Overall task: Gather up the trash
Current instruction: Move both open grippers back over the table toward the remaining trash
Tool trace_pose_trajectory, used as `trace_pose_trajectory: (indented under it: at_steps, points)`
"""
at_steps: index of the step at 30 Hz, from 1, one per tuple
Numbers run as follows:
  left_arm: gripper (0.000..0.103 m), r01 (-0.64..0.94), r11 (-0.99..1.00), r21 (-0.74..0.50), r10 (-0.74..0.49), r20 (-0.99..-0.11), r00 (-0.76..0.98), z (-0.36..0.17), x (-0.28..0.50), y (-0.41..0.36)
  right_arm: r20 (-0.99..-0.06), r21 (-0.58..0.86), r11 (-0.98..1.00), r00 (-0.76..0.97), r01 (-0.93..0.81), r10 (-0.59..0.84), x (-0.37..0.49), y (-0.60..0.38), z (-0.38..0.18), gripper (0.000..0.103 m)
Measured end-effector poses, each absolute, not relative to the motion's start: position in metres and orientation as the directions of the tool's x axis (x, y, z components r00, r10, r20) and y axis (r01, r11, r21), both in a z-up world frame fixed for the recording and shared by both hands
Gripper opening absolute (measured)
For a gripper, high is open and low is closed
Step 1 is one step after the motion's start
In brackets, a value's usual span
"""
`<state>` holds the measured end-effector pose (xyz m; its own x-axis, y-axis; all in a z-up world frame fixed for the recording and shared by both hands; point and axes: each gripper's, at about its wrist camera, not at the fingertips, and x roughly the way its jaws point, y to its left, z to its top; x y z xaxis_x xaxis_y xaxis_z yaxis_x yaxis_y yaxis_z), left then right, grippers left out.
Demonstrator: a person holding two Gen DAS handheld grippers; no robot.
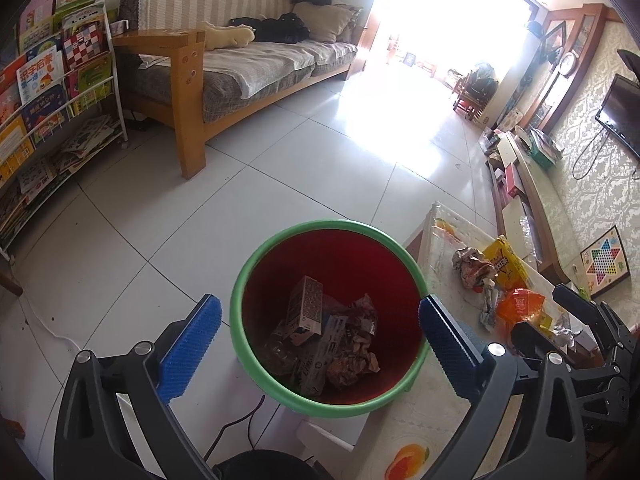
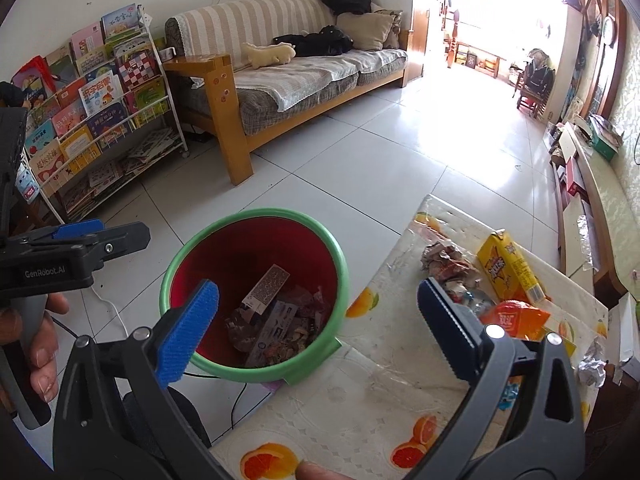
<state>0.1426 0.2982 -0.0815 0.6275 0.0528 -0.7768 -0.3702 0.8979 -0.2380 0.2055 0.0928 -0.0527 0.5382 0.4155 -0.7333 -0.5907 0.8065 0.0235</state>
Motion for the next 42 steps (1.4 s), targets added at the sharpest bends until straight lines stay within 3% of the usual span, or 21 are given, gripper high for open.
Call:
trace_pose_trajectory:
  at_steps: [26, 42]
  points:
    - [0.095, 0.054, 0.965, -0.256, -0.24, -0.783, 0.574, -0.086, 0.214, 0.009, -0.722, -0.018, 0.987, 0.685, -0.162, 0.099, 0.18, -0.226, -0.055, 0.098]
    - [0.095, 0.009, 0.978, -0.206, -0.186, -0.862, 0.472, -0.137, 0.28, -0.032, -0.756, -0.013, 0.997, 0.653, -0.08, 0.043, 0.246, -0.29, -0.09, 0.098]
